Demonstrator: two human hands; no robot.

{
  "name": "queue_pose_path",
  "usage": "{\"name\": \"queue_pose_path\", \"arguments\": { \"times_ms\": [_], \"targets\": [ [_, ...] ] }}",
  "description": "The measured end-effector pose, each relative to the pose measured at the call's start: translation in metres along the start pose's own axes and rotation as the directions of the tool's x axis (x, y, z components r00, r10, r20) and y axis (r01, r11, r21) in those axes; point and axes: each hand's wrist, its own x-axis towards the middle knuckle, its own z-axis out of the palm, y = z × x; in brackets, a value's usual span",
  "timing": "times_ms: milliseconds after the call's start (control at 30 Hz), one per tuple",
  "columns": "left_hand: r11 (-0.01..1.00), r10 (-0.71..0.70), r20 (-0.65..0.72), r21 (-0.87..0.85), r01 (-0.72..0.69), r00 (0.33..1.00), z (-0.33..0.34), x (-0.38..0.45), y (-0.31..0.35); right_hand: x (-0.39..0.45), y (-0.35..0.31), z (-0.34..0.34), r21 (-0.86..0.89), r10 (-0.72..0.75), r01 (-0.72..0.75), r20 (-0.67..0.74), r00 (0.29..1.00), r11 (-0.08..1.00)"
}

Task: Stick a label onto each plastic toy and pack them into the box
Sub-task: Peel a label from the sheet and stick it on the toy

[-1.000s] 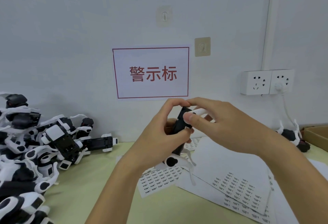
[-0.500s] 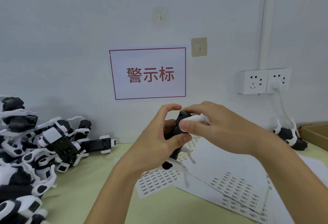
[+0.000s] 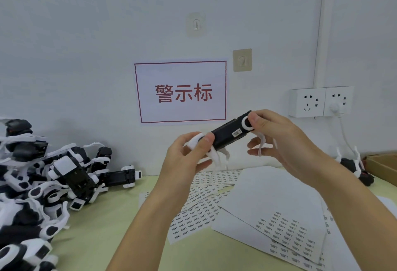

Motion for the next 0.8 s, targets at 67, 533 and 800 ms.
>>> {"name": "queue_pose_path", "arguments": {
  "times_ms": [67,533,800],
  "targets": [
    [0.998,0.013,-0.040,-0.058,-0.016,0.999,0.001,0.000,0.001,0.000,0.000,0.000,0.039,0.024,-0.026,0.046,0.999,0.999],
    [0.999,0.014,0.017,0.028,-0.015,1.000,0.001,-0.003,0.004,0.007,0.005,-0.012,-0.294,0.264,-0.170,0.315,0.912,0.941],
    [0.991,0.060,0.140,0.107,-0.076,0.988,0.008,-0.007,0.001,-0.011,0.002,-0.037,-0.253,0.276,-0.160,0.539,0.796,0.954]
  ]
}}
